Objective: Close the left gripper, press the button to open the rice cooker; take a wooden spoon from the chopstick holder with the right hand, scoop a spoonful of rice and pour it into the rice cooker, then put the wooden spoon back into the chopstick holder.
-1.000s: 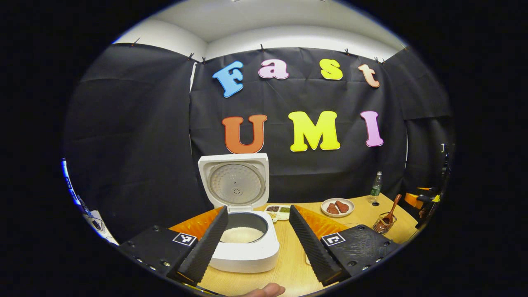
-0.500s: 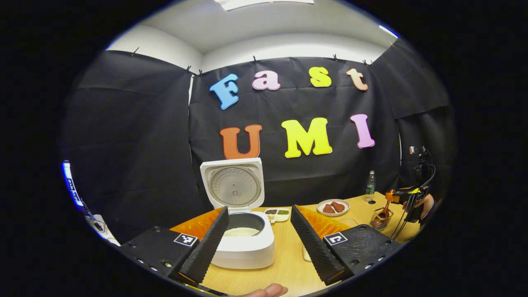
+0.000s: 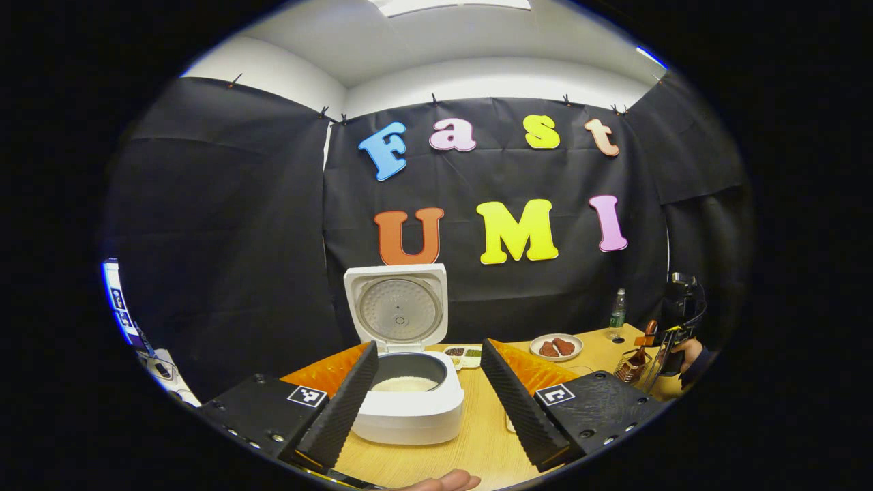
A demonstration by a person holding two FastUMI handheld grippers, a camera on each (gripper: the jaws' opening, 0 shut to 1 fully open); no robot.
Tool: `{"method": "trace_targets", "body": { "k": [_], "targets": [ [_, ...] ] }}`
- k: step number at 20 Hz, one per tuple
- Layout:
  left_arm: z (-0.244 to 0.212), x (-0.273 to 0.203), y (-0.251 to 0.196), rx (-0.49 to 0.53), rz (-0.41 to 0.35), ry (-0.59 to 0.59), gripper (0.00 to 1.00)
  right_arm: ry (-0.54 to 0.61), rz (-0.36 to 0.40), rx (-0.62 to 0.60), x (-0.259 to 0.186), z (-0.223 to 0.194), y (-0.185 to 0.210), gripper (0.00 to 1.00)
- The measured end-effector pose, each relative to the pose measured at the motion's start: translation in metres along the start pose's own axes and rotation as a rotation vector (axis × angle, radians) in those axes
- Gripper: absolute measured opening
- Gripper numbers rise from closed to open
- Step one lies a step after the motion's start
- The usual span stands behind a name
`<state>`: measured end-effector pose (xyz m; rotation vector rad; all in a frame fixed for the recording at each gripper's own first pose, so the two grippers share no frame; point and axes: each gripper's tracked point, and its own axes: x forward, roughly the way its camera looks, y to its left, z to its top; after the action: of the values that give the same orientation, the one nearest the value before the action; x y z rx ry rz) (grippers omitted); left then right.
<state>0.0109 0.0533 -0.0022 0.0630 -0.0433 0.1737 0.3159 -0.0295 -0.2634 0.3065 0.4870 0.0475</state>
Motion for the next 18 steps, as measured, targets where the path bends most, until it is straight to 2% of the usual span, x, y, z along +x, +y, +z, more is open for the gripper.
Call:
{"method": "trace_targets", "body": {
  "k": [3,5,7,11,18],
  "targets": [
    [-0.004,-0.004,0.003,-0.01,-0.007,0.002,0.95,0.03,0.035,0.015,0.013,-0.007,0.007,0.63],
    [-0.008,-0.003,0.006,0.003,-0.004,0.005,0.95,0.013,0.024,0.037,0.014,-0.005,0.002,0.31],
    [-0.011,-0.005,0.009,0.016,0.006,0.006,0.95,-0.014,0.041,0.068,0.011,-0.001,0.006,0.2],
    [-0.018,-0.005,0.01,0.011,-0.007,0.015,0.95,-0.047,0.031,0.072,-0.003,0.008,0.007,0.14],
    [-0.023,-0.006,0.01,0.008,-0.043,0.004,0.95,-0.144,-0.017,-0.048,-0.049,0.044,0.03,0.1]
  ]
}}
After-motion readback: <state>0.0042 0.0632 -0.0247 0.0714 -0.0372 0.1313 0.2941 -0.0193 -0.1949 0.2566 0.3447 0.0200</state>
